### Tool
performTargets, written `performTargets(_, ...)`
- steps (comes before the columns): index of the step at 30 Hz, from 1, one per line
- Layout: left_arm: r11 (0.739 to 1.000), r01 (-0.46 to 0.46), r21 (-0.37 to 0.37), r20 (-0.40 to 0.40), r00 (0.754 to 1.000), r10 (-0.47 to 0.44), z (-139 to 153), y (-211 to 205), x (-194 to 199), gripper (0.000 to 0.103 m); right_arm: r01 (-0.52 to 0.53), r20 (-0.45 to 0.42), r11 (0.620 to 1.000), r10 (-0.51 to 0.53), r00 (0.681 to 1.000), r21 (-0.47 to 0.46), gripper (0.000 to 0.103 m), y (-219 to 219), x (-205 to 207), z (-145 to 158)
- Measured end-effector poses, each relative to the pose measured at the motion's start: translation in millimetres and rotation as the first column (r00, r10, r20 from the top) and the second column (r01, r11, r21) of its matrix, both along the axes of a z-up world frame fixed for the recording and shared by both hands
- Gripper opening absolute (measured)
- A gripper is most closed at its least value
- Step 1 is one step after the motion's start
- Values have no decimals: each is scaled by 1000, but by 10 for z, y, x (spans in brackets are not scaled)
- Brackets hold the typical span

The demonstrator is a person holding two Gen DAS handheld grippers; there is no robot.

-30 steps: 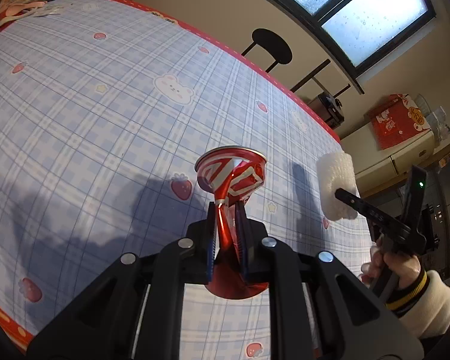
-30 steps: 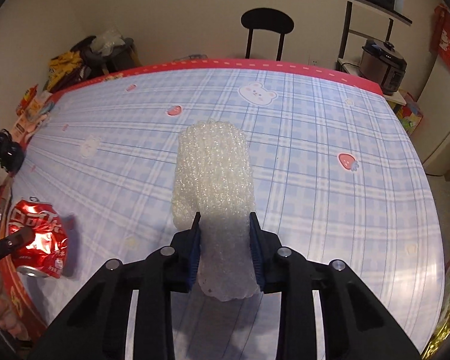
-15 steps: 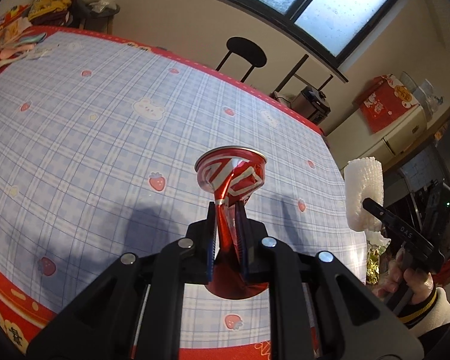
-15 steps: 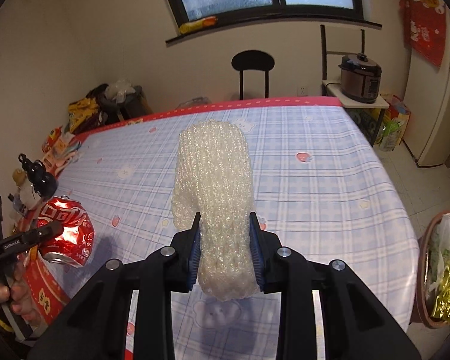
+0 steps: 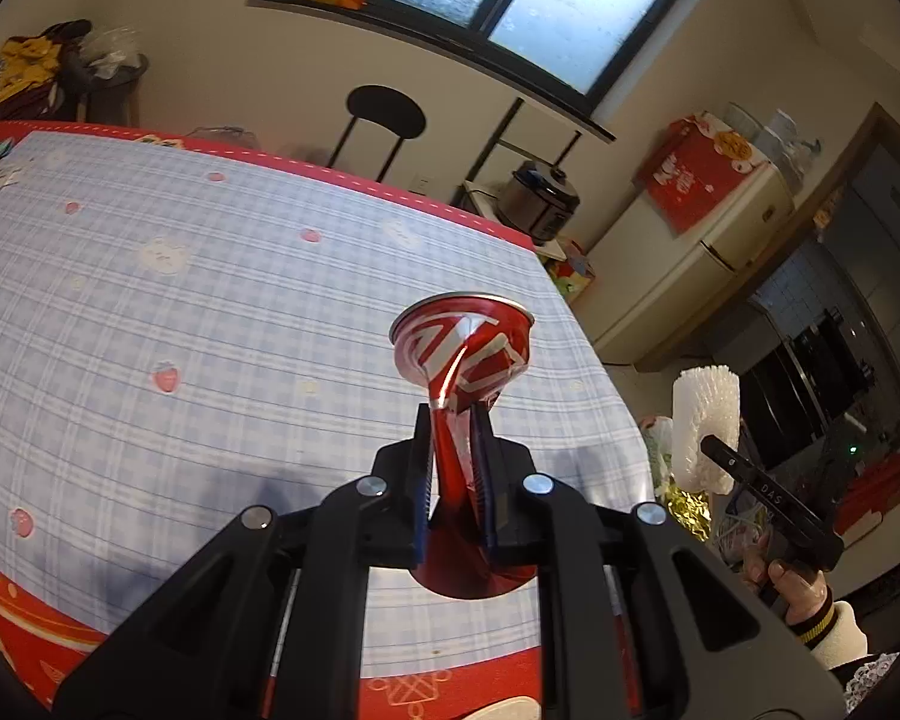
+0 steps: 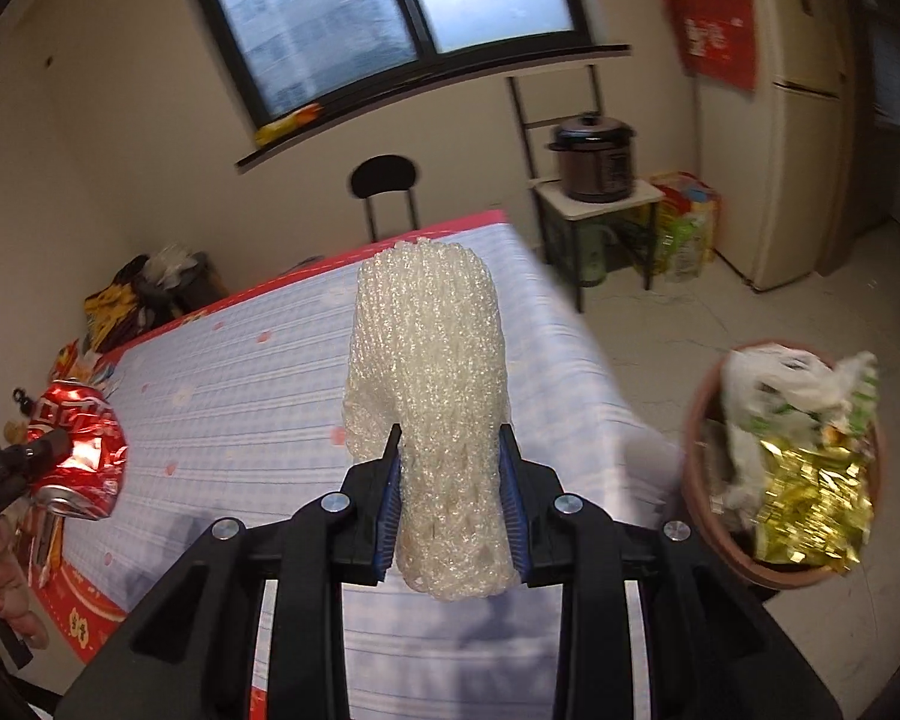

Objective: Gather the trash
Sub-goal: 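Carry the white foam net to the brown bin and open the right tool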

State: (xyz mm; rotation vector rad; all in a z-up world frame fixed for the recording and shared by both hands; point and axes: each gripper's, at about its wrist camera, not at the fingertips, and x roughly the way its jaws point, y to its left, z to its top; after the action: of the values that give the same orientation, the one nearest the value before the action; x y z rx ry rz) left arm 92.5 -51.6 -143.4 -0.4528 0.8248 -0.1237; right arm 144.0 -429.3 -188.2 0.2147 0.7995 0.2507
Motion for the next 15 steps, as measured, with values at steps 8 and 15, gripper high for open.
performTargets(8, 997, 71, 10, 14, 997, -71, 30, -568, 103, 16, 246, -50, 968, -249, 967, -51, 30, -1221, -104, -261)
performTargets(15, 997, 78, 15, 8, 997, -78, -32, -776, 89, 16, 395, -93, 915, -402, 911, -82, 34, -1959, 16, -507)
